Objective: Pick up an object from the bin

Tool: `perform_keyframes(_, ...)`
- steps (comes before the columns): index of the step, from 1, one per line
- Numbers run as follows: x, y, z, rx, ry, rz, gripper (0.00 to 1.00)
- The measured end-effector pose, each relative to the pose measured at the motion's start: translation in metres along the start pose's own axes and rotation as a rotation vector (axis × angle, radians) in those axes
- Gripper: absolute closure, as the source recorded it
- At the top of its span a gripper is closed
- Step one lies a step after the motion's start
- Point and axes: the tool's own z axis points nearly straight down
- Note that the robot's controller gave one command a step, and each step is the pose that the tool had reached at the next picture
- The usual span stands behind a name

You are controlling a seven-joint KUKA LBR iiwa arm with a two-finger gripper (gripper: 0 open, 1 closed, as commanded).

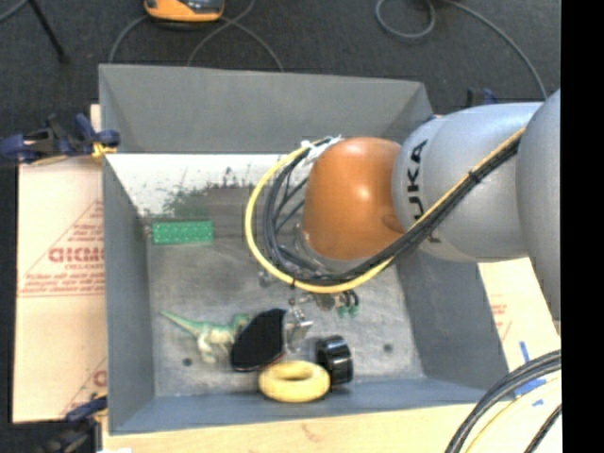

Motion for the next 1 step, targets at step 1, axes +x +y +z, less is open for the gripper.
perform_keyframes(1, -0.0015, 0.0039, 0.0011, -0.001, -0.001, -0.068, 0.0)
